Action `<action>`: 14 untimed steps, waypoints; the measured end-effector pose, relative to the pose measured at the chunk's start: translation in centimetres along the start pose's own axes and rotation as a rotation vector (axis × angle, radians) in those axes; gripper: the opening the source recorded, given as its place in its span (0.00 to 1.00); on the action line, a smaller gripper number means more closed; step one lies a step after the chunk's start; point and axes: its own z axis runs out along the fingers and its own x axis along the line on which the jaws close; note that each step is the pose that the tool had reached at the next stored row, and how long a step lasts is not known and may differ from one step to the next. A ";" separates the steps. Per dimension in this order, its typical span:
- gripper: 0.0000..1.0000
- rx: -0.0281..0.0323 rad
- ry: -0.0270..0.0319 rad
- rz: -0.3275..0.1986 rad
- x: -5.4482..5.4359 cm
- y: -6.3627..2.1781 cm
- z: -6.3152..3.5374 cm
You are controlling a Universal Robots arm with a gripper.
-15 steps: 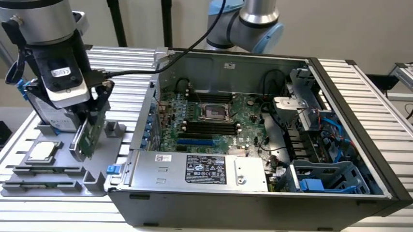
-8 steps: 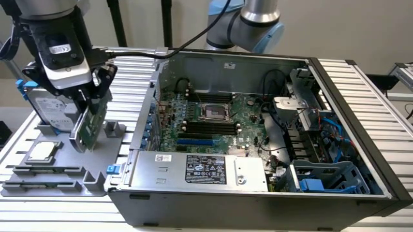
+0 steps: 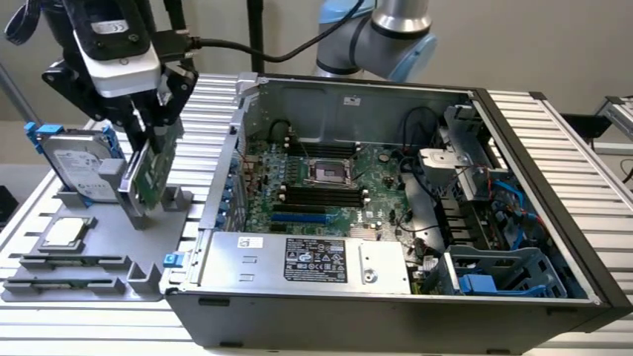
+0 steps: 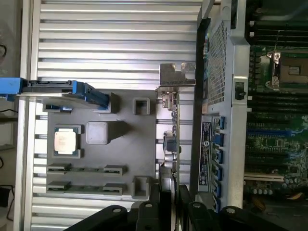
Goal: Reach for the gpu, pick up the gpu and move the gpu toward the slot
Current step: 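Pick up the gpu and move the gpu toward the slot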
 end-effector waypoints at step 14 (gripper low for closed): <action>0.26 -0.0219 0.0058 -0.001 -6.2 -0.12 -4.06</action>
